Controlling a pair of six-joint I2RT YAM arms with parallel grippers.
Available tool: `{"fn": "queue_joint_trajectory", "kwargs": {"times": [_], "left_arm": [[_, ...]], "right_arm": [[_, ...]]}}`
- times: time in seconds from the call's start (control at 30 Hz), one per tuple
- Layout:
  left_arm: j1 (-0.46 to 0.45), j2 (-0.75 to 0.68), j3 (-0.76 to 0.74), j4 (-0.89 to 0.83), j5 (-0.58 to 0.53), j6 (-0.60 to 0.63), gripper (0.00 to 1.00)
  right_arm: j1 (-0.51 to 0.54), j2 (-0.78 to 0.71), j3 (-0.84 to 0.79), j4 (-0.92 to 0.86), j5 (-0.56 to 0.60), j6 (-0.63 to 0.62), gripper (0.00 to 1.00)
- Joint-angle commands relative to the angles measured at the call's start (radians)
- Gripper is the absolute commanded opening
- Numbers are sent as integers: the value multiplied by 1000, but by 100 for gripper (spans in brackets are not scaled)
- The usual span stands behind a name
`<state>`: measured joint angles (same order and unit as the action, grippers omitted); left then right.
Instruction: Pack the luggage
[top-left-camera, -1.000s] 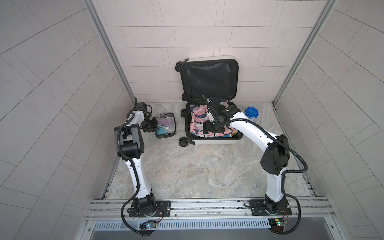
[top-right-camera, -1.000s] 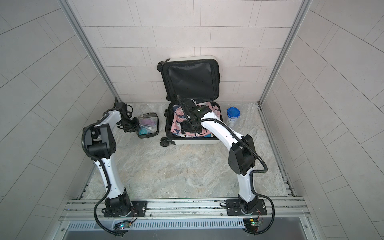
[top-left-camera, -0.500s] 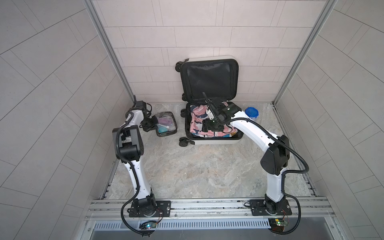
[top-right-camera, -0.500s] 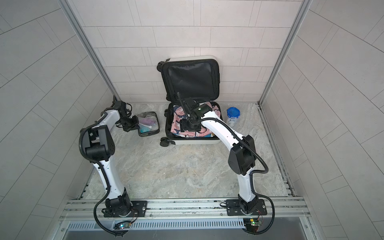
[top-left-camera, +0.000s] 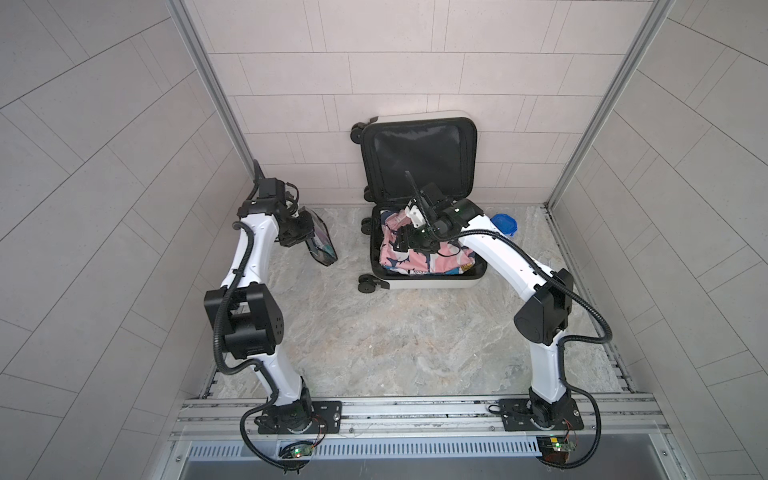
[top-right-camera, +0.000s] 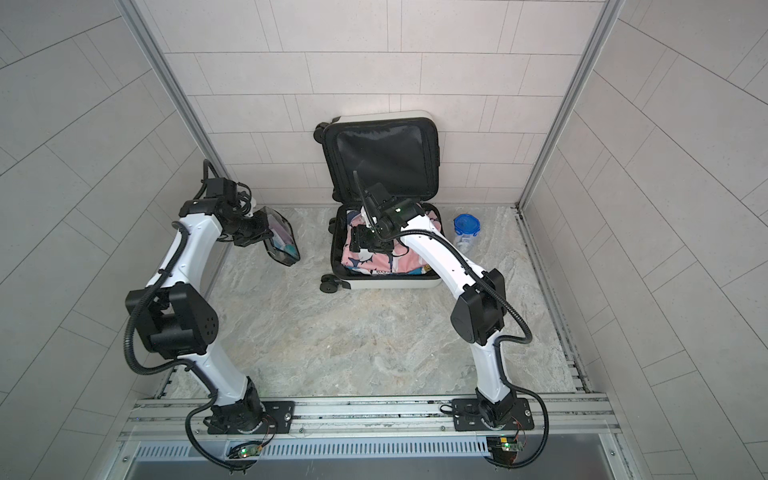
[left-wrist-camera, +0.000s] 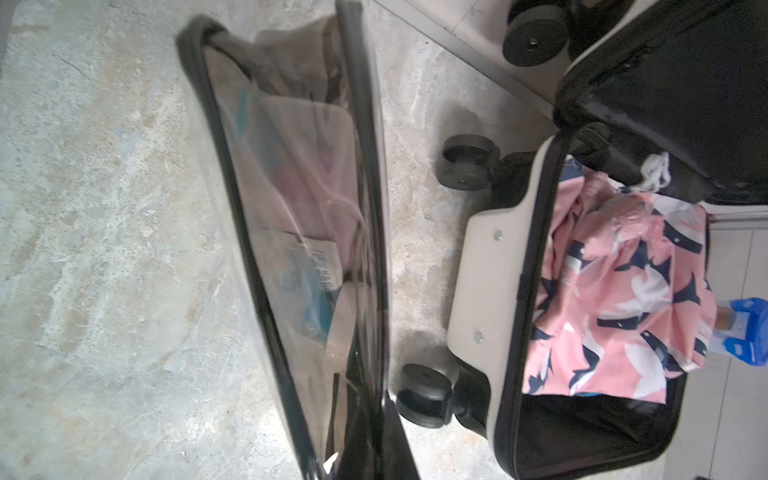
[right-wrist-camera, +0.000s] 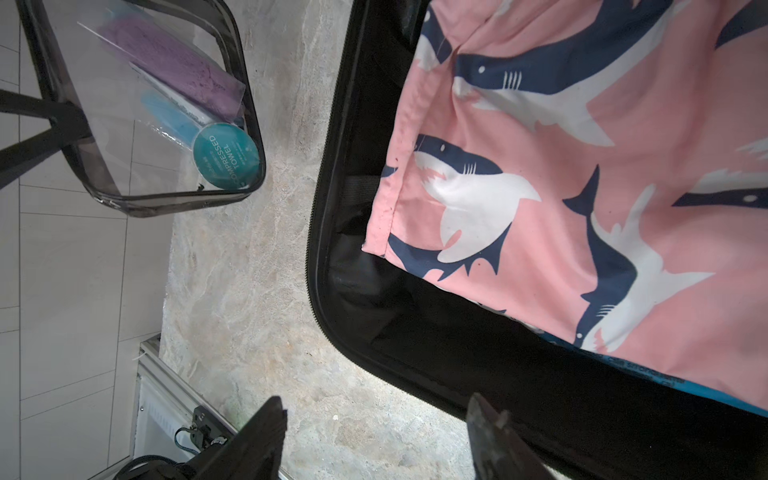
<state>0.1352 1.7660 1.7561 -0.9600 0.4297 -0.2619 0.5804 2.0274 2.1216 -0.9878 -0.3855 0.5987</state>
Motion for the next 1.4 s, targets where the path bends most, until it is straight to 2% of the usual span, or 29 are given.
{"fn": "queue_joint_trajectory", "kwargs": {"times": [0.0, 0.27, 0.37, 0.57, 0.83, 1.07, 1.37], "left_arm": [[-34, -71, 48, -39, 71, -3, 0], [-140, -147, 91, 18, 176, -125, 0], [-180, -155, 117, 43, 209, -184, 0], [-251, -167, 135, 93, 245, -278, 0], [-339, -172, 138, 187, 258, -393, 0], [-385, -153, 153, 231, 256, -447, 0], [-410, -124, 138, 244, 241, -451, 0]], "right_arm": [[-21, 13, 39, 3, -29, 13, 73], [-94, -1, 0, 135, -173, 124, 78], [-129, -4, -47, 257, -254, 224, 79], [-158, 5, -86, 457, -326, 371, 81], [-182, -13, -238, 861, -367, 645, 87], [-183, -18, -353, 1057, -376, 768, 87], [-199, -41, -548, 1472, -362, 1049, 78]]}}
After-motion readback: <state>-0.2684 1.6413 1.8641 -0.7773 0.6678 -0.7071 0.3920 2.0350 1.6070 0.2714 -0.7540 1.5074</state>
